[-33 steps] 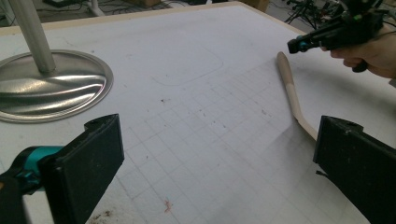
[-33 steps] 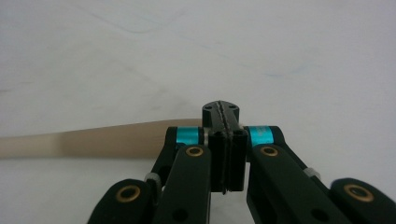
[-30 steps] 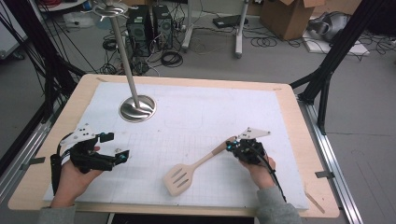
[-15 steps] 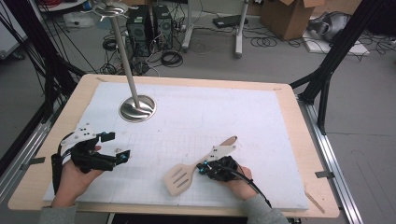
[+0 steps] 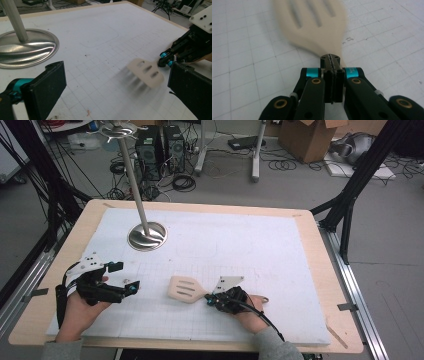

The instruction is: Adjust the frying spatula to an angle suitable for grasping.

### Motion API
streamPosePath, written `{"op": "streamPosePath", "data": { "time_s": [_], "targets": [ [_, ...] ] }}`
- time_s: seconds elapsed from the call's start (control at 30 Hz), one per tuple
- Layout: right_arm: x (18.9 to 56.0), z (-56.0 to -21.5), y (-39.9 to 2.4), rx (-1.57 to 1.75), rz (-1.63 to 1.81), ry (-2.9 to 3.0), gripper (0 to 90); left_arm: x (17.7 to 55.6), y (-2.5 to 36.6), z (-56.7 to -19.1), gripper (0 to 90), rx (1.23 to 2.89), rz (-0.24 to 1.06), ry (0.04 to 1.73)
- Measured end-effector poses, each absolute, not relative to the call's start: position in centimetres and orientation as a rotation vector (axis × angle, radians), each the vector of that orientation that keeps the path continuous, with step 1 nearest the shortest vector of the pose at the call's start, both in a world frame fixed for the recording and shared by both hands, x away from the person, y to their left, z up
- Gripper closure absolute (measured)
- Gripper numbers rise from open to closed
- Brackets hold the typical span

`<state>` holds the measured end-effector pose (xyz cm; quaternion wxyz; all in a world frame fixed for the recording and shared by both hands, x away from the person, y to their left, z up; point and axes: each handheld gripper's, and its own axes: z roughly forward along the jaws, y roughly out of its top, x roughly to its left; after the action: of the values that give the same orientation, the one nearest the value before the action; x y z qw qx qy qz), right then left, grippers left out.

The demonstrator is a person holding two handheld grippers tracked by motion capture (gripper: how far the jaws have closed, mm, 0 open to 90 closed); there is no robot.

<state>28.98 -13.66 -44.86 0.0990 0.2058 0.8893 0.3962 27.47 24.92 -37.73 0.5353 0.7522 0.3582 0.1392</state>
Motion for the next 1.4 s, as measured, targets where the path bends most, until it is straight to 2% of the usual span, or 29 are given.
{"op": "streamPosePath", "data": {
  "time_s": [0.27,0.43,0.6,1.07,1.4],
  "targets": [
    [29.0,-44.4,-13.8,0.623,1.217,2.597,90.0,27.4,25.0,-37.7,2.3,1.786,0.330,0.853],
    [29.9,-43.4,-13.7,0.781,1.237,2.474,90.0,27.5,25.2,-37.8,2.3,1.786,0.328,0.860],
    [31.3,-44.3,-12.5,0.886,1.136,2.498,90.0,27.5,25.2,-37.8,2.3,1.786,0.328,0.860],
    [30.9,-44.8,-10.7,0.822,1.112,2.526,90.0,27.5,25.1,-37.8,2.3,1.790,0.331,0.863],
    [30.9,-43.6,-12.1,0.854,1.171,2.476,90.0,27.5,25.1,-37.8,2.3,1.783,0.327,0.858]
  ]
}}
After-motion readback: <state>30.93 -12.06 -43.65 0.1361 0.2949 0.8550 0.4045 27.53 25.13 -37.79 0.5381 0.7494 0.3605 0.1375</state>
